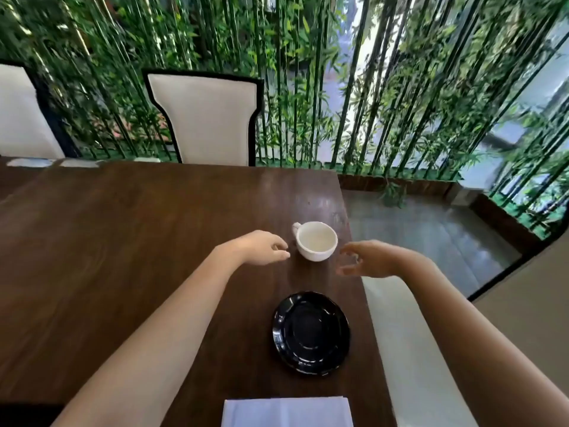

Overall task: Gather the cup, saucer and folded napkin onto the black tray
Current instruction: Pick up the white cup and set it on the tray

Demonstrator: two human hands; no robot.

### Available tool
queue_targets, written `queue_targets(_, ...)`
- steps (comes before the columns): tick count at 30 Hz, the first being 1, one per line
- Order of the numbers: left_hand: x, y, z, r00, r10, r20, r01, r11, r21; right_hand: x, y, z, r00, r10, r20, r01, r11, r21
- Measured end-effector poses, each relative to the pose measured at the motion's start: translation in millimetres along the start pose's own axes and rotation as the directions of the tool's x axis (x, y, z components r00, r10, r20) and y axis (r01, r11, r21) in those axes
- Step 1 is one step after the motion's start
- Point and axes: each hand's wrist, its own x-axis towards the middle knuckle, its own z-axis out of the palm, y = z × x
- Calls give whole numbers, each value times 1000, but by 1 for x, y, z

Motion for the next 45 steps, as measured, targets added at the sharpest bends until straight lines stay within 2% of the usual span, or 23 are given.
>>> queue_targets(7, 54, -20, 36, 995, -58, 81, 61, 997, -43, 52, 34, 32, 998, 43, 51, -46, 997, 59)
queue_targets(12, 87, -33, 60, 997, -72, -36, 68, 994, -86, 88, 54, 47, 998, 23, -63, -13, 988, 153)
queue_targets(19, 119, -46, 85, 966, -52, -254, -6, 975, -224, 130, 73, 63, 974, -87, -208, 159, 919, 360)
queue_targets(25, 134, -48, 102, 925, 8, -380, -151, 924, -350, 152, 75, 78, 930, -201, -308, 336, 805, 489)
queue_targets(30, 138, -51, 112, 891, 26, -453, -237, 878, -416, 158, 72, 92, 902, -191, -388, 403, 695, 595)
queue_targets(36, 142, -49, 126, 885, 35, -464, -283, 831, -479, 160, 68, 99, 856, -207, -473, 490, 615, 618)
queue_targets(42, 144, -42, 135, 815, 5, -579, -347, 804, -483, 162, 63, 108, 807, -165, -566, 542, 587, 601)
queue_targets(45, 142, -41, 136, 811, -4, -586, -348, 802, -486, 164, 65, 113, 807, -146, -572, 539, 579, 612)
